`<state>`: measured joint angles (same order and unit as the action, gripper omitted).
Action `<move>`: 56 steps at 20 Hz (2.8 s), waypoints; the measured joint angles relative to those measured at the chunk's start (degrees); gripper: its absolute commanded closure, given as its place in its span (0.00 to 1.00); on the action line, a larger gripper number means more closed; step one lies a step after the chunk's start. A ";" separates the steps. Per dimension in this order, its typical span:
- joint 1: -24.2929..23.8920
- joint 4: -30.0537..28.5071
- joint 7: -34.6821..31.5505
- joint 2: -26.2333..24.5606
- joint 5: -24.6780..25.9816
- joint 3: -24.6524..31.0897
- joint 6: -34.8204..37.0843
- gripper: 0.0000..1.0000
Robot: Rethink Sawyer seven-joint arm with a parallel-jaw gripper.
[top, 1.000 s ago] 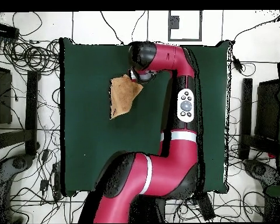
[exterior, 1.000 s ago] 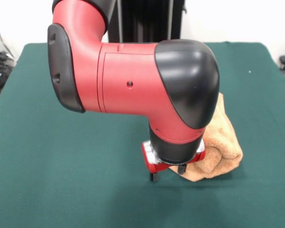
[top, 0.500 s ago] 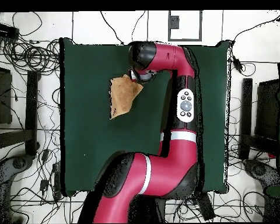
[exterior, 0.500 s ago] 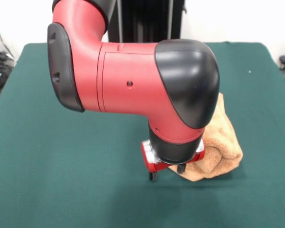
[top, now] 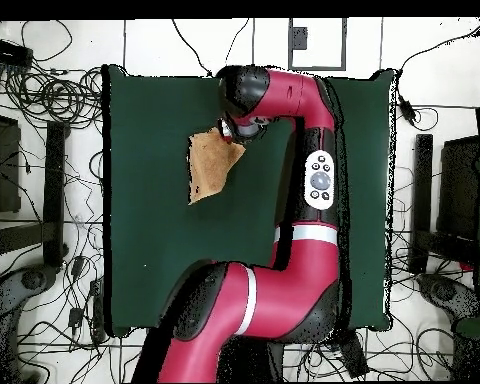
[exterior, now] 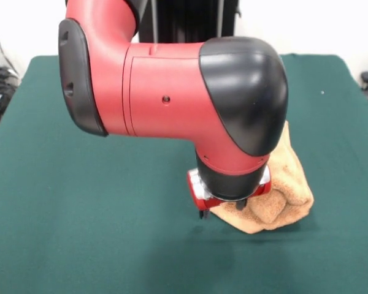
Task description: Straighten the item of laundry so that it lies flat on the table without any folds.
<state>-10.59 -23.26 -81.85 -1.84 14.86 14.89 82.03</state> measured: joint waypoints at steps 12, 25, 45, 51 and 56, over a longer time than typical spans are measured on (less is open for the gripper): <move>1.55 -0.80 -0.01 1.70 -1.08 -2.31 0.31 0.00; 1.55 -0.81 -0.01 1.16 -1.08 -4.34 0.31 0.00; 1.33 -1.37 -0.01 -0.18 -4.34 -4.34 -3.59 0.00; 1.33 -1.74 -0.01 -1.19 -4.22 -4.55 -4.71 0.00; 1.41 -1.59 -0.01 -1.44 -4.19 -4.88 -4.69 0.00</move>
<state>-9.18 -24.85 -81.86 -3.28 10.67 10.01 77.34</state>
